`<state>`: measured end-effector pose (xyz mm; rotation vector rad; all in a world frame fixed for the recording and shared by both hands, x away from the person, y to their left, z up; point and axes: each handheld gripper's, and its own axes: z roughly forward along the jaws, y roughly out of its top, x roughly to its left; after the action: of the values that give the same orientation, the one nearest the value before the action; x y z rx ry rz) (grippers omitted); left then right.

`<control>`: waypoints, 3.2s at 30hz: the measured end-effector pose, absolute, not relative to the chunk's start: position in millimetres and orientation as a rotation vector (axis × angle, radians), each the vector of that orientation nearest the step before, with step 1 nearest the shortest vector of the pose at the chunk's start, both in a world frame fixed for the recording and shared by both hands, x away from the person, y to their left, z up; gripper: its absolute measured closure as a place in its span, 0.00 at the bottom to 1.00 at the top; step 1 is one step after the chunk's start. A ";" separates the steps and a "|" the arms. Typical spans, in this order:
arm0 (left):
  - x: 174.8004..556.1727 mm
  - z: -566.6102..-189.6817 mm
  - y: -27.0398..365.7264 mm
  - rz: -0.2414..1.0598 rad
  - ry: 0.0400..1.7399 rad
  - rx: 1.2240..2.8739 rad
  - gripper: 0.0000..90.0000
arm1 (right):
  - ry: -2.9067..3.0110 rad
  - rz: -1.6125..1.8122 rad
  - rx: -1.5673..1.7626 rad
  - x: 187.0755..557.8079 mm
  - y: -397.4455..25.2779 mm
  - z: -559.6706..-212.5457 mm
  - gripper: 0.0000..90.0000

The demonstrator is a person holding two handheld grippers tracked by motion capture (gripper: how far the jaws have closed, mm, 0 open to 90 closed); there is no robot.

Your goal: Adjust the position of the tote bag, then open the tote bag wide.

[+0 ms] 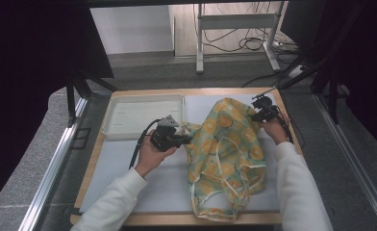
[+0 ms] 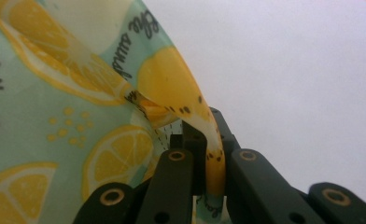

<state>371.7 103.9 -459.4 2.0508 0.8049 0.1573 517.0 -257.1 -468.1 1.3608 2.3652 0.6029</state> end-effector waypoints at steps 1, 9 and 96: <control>372.3 -459.9 104.3 0.153 0.808 2.049 1.00 | 2.362 0.609 1.367 516.1 -258.4 -468.5 0.98; 376.8 -465.0 106.9 0.166 0.825 2.042 0.93 | 2.325 0.658 1.346 501.4 -274.8 -460.0 0.74; 307.7 -460.8 113.1 0.211 0.788 2.039 0.39 | 2.405 1.072 1.080 291.5 -286.7 -418.7 0.41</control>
<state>307.7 113.1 -460.8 2.0385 0.7882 0.2113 291.5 -286.7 -418.7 1.0802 2.4053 1.0716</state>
